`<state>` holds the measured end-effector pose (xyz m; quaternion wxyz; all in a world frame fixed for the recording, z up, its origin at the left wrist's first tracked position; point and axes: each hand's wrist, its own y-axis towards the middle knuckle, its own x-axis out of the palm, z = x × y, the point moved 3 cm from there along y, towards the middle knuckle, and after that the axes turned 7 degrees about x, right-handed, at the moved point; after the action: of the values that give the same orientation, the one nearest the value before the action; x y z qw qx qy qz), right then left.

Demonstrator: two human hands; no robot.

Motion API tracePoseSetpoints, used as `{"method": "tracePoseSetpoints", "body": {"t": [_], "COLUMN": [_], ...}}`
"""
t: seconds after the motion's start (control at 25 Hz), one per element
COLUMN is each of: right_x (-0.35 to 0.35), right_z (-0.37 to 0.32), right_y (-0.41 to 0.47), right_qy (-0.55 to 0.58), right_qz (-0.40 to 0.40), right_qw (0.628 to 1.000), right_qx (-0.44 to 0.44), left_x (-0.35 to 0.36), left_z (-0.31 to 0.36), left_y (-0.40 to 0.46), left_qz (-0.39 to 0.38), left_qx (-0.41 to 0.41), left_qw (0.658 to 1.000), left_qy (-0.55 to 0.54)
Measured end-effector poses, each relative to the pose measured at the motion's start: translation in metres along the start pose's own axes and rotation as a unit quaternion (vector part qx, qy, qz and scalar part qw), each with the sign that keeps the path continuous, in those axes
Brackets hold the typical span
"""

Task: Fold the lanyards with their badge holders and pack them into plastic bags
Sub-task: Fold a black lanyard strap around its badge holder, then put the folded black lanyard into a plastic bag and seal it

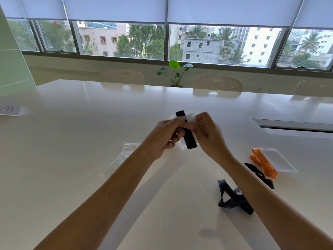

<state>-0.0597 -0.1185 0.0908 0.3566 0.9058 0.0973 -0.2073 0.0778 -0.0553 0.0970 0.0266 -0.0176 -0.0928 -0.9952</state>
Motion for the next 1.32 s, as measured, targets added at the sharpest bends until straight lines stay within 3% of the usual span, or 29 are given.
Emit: {"method": "tracePoseSetpoints", "body": {"t": [0.16,0.24,0.36,0.4,0.6,0.76,1.04,1.16,1.32], "right_x": [0.002,0.004,0.007,0.008,0.010,0.012,0.009,0.006,0.010], "right_z": [0.009,0.011,0.009,0.009,0.008,0.012,0.031,0.055,0.078], "right_y": [-0.002,-0.005,-0.008,-0.008,-0.012,-0.016,-0.017,-0.015,-0.021], "right_qy": [0.102,0.179,0.255,0.269,0.294,0.273,0.247,0.198,0.122], "right_qz": [-0.075,-0.091,-0.093,-0.092,-0.143,-0.131,-0.119,-0.119,-0.119], "right_qw": [0.984,0.962,0.934,0.928,0.907,0.904,0.875,0.857,0.856], "right_qx": [0.129,0.184,0.231,0.240,0.267,0.302,0.399,0.460,0.488], "left_x": [-0.002,-0.004,-0.006,-0.008,-0.019,-0.021,-0.009,-0.005,0.008], "left_z": [0.000,0.001,-0.003,-0.005,-0.010,-0.016,-0.049,-0.068,-0.097], "left_y": [0.003,0.002,0.000,0.001,0.008,0.012,0.010,0.000,-0.018], "left_qz": [-0.004,0.028,0.095,0.113,0.128,0.163,0.139,0.100,-0.020], "left_qx": [0.128,0.212,0.297,0.293,0.228,0.190,0.109,0.094,0.092], "left_qw": [0.973,0.918,0.853,0.851,0.918,0.931,0.950,0.925,0.848], "left_qy": [0.192,0.334,0.418,0.420,0.297,0.265,0.256,0.354,0.522]}}
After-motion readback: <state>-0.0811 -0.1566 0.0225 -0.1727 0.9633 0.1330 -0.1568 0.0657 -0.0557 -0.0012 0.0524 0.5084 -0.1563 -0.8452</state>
